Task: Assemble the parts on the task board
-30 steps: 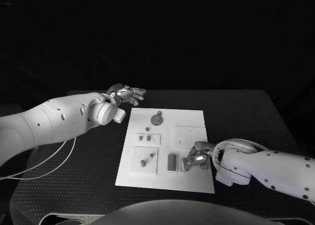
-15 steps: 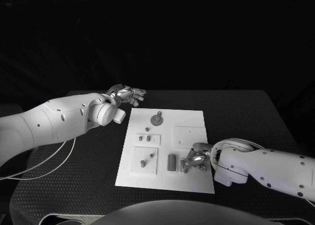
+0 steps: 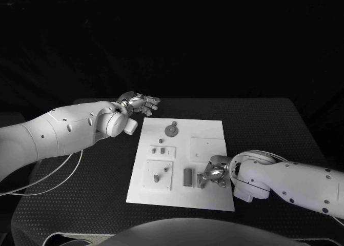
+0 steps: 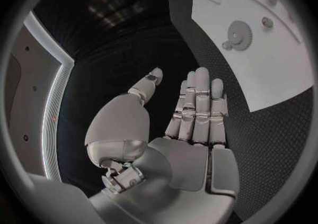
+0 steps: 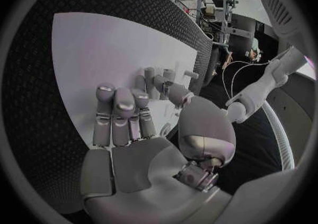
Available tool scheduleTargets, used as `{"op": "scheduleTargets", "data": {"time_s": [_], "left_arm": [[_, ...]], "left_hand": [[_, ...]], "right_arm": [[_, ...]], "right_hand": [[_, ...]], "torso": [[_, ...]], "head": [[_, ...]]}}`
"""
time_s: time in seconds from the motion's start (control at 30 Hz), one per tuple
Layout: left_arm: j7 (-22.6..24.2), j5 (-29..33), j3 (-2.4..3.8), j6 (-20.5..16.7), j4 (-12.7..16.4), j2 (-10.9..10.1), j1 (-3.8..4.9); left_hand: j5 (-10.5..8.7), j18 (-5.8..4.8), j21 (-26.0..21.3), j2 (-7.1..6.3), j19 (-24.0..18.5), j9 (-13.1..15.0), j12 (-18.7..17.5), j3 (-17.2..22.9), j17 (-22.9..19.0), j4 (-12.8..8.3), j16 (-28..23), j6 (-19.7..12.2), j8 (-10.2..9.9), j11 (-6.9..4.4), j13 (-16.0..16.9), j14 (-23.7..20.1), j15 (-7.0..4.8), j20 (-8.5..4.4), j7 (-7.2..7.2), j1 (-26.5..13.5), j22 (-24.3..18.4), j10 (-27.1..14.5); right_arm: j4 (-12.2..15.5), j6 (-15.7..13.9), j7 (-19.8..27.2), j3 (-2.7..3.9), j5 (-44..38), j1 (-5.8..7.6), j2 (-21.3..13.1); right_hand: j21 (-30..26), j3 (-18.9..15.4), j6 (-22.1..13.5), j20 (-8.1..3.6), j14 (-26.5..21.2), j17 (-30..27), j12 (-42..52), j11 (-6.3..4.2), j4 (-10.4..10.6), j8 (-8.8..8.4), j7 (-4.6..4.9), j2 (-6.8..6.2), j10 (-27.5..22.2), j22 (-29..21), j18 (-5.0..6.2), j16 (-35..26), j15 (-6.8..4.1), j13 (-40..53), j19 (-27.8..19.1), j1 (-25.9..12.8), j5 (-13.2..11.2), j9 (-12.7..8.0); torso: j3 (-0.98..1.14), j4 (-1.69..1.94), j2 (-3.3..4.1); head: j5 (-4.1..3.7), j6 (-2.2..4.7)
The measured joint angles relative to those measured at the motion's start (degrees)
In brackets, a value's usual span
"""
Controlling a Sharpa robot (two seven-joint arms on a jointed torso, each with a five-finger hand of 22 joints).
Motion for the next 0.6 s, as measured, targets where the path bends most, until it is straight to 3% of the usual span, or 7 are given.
{"op": "scheduleTargets", "data": {"time_s": [0.6], "left_arm": [[-0.17,-0.15,0.00,0.35,0.01,-0.05,0.00]], "left_hand": [[0.00,0.00,0.00,0.00,0.00,-0.05,0.00,0.00,0.05,0.00,0.00,0.00,0.00,0.00,0.00,0.00,0.00,0.00,0.00,0.00,0.05,0.00]], "right_arm": [[-0.55,0.34,0.14,-0.04,0.15,0.01,0.47]], "right_hand": [[0.00,-0.70,0.01,0.01,-0.30,0.00,0.00,0.01,1.03,0.01,-0.02,-0.54,-0.01,-0.24,0.02,0.00,-0.12,0.06,-0.01,-0.53,-1.77,-0.17]], "torso": [[-0.01,0.01,0.00]], "head": [[-0.03,-0.10]]}}
